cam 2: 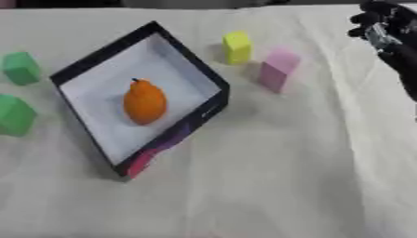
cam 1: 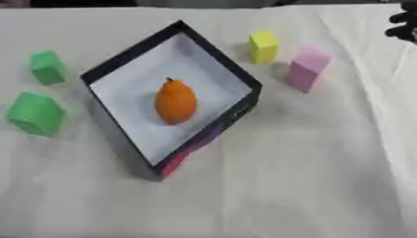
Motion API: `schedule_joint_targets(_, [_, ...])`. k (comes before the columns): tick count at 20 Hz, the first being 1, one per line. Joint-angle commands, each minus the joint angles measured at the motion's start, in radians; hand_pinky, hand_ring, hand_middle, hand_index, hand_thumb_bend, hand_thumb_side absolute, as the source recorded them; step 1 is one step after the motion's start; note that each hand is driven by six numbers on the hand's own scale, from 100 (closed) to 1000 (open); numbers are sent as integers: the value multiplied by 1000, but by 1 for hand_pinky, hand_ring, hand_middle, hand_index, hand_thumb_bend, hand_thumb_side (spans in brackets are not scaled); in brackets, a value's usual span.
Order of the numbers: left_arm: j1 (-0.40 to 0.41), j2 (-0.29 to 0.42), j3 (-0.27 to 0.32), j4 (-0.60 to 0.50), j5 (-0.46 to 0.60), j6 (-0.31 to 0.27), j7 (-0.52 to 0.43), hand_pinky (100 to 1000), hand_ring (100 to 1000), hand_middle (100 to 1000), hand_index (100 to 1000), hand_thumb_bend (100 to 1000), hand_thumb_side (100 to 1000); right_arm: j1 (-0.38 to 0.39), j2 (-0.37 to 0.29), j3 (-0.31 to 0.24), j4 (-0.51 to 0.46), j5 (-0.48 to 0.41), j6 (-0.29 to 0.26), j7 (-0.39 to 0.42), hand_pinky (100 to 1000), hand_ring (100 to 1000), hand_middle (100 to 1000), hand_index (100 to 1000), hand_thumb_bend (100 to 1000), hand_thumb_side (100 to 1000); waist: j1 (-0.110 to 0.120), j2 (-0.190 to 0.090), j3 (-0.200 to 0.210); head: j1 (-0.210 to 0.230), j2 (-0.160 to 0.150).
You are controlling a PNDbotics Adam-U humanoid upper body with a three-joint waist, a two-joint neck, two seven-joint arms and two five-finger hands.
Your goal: Pick up objects on the table and place them in the box.
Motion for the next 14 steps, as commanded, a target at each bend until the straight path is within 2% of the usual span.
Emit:
schedule_joint_targets(1, [2, 67, 13, -21, -17, -15, -1, 834, 766, 807, 841, 175, 818, -5, -98, -5, -15, 32, -24, 9, 909, 776, 763, 867, 100, 545, -15, 3, 1, -6, -2])
schedule_joint_targets(5, [17, 114, 10, -21, -31, -27, -6, 834, 766, 807, 842, 169, 813, -14, -223, 21, 10, 94, -65, 56, 907, 805, 788, 881, 100, 436, -15, -1, 1, -5, -2])
schedule_joint_targets(8, [24, 126, 7, -21, -30, -28, -9, 833, 763, 801, 840, 169, 815, -54, -367, 63, 46, 156, -129, 125, 901, 821, 798, 889, 100, 251, -16, -5, 2, -9, -2])
schedule_joint_targets(9, [25, 127, 7, -21, -27, -27, -10, 833, 763, 801, 840, 169, 815, -70, -405, 77, 58, 171, -155, 150, 901, 821, 798, 889, 100, 251, -17, -6, 2, -10, -2])
schedule_joint_targets(10, [26, 128, 5, -21, -25, -27, -11, 833, 763, 801, 839, 169, 817, -86, -452, 95, 64, 191, -186, 177, 896, 832, 803, 889, 100, 159, -20, -7, 3, -13, -2])
schedule_joint_targets(12, [24, 129, 2, -21, -23, -25, -15, 833, 763, 800, 839, 169, 819, -113, -532, 134, 77, 237, -249, 231, 892, 837, 804, 888, 100, 189, -26, -7, 5, -23, -2])
schedule_joint_targets(14, [23, 132, -2, -21, -23, -23, -19, 833, 763, 800, 839, 168, 822, -132, -583, 174, 96, 278, -296, 276, 888, 842, 805, 888, 100, 238, -33, -5, 9, -30, -2])
